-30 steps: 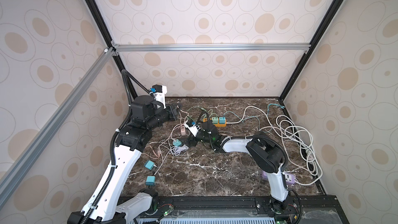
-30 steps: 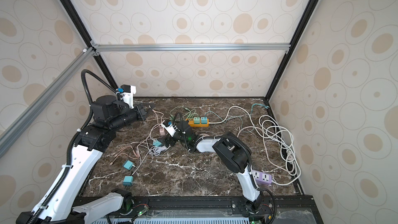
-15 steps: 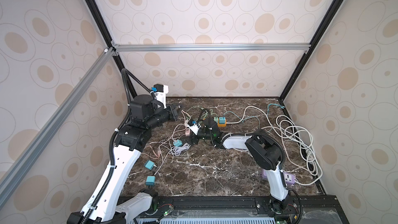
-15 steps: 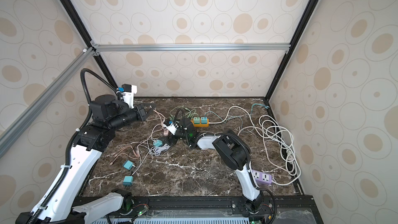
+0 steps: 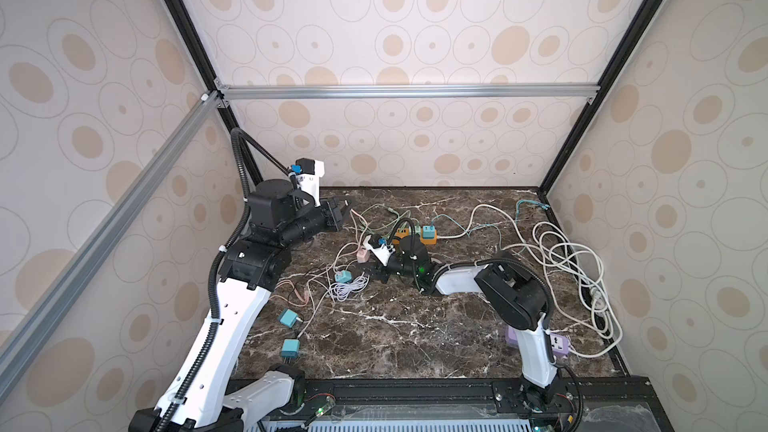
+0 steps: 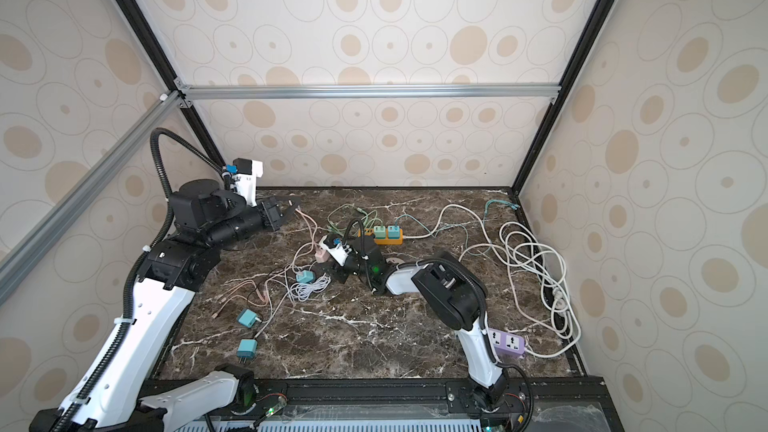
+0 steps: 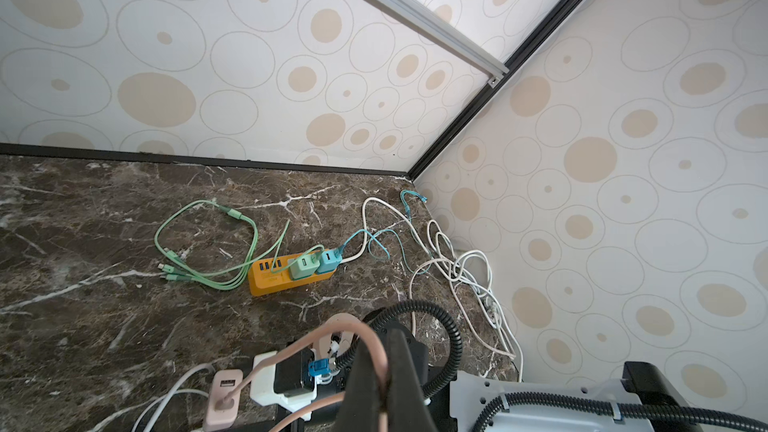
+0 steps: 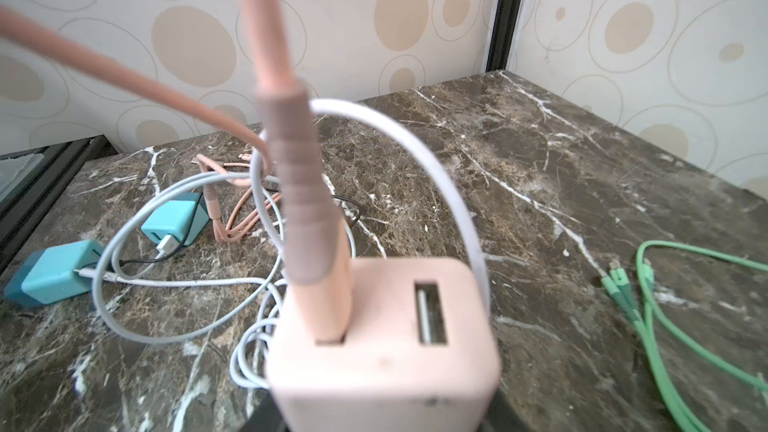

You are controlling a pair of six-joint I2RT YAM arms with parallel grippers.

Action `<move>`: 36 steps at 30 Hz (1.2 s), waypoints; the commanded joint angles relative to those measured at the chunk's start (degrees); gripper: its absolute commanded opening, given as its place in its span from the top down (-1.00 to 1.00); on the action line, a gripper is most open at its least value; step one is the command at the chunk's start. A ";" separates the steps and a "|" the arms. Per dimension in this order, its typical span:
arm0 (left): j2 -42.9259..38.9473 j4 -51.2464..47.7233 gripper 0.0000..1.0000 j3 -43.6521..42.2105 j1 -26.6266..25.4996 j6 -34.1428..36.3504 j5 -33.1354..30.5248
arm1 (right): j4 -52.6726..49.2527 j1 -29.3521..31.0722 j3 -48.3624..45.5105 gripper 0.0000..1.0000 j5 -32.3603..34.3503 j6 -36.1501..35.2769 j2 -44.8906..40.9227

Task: Insert the plug

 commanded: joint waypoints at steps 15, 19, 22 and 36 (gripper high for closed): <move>16.08 24.36 1.00 18.52 -7.62 -5.88 17.04 | -26.85 -9.02 0.39 0.42 7.17 -9.13 -35.24; 14.13 12.79 1.00 13.97 -7.26 4.30 1.27 | -37.85 -10.01 -0.72 0.40 4.35 -18.40 -38.11; 11.67 9.44 1.00 6.81 -4.81 5.84 -6.04 | -46.35 -10.09 -1.52 0.40 4.12 -23.20 -38.80; -0.74 10.03 -0.74 -24.16 -2.04 9.96 3.37 | -55.00 -10.80 -5.60 0.40 17.90 -33.02 -40.55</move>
